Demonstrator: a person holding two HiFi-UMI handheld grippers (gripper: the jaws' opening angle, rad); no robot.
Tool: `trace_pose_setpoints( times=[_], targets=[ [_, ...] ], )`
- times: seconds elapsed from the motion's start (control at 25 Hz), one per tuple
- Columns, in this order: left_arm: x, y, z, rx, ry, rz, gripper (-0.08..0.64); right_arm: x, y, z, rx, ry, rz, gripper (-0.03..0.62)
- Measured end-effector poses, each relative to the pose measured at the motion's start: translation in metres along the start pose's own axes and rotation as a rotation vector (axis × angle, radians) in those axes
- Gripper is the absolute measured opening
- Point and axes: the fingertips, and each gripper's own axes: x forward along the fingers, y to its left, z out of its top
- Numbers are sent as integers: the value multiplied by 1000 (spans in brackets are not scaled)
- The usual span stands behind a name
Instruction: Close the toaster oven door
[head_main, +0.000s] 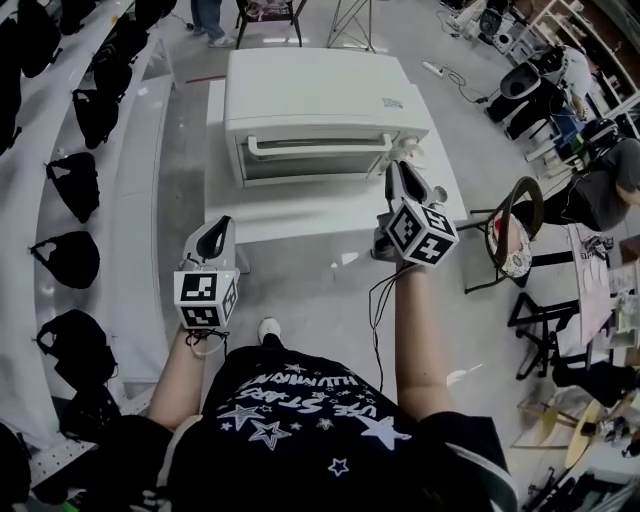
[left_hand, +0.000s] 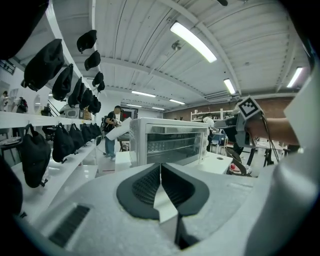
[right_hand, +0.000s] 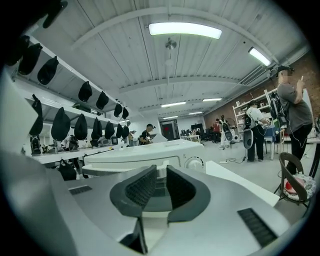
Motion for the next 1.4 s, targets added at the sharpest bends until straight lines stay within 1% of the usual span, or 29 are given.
trace_pose_setpoints(
  times=[0.12, 0.36, 0.56, 0.68, 1.0, 1.16, 1.4],
  targets=[
    [-10, -22, -1, 16, 5, -26, 23, -29, 0, -11, 7, 11, 10, 55],
    [-31, -70, -1, 48, 4, -82, 23, -91, -15, -24, 31, 19, -5, 5],
    [-54, -100, 3, 71, -13, -115, 23, -137, -17, -25, 60, 11, 22, 3],
    [-71, -116, 3, 79, -19, -127, 23, -164, -15, -29, 50, 23, 29, 3],
    [-129, -161, -15, 91, -26, -162, 23, -252, -1, -54, 39, 44, 49, 3],
    [-164, -183, -30, 97, -16, -170, 23, -296, 3, -71, 51, 55, 57, 3],
    [-218, -203, -50, 114, 9, -179, 23, -333, 25, -109, 69, 118, 97, 3]
  ],
)
